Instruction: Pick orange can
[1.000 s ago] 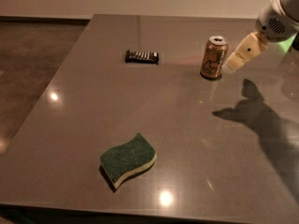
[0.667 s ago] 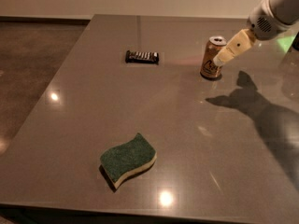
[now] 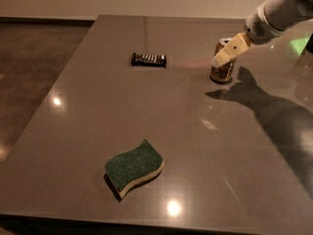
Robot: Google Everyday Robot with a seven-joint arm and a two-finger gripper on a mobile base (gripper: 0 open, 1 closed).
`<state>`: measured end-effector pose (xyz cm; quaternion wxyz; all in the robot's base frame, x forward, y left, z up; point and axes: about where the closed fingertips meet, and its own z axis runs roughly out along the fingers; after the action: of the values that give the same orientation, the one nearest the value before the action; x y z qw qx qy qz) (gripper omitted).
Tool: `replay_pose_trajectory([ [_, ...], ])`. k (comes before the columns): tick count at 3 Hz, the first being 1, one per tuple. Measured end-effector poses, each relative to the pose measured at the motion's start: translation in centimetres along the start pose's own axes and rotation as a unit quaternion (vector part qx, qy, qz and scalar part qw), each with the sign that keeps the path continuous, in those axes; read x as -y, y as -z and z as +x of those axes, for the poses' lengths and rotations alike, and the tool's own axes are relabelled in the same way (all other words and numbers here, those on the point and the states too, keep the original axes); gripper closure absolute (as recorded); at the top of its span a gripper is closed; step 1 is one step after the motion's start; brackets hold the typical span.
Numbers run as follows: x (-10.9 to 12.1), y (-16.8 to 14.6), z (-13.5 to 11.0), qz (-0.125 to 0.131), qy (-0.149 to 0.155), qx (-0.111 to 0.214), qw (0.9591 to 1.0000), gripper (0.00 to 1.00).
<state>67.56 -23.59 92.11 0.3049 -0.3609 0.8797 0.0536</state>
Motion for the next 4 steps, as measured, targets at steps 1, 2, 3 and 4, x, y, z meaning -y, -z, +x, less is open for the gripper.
replay_pose_trajectory([
  [1,-0.5,-1.4,-0.8,-0.012,0.005,0.007,0.9999,0.23],
  [2,-0.9,-1.7,-1.1,-0.017,0.008,0.012,0.9998,0.47],
  [3,-1.5,-0.9,-1.9,-0.020,0.019,0.017,0.9995,0.70],
  [4,-2.5,1.0,-3.6,-0.022,0.039,0.029,0.9986,0.99],
])
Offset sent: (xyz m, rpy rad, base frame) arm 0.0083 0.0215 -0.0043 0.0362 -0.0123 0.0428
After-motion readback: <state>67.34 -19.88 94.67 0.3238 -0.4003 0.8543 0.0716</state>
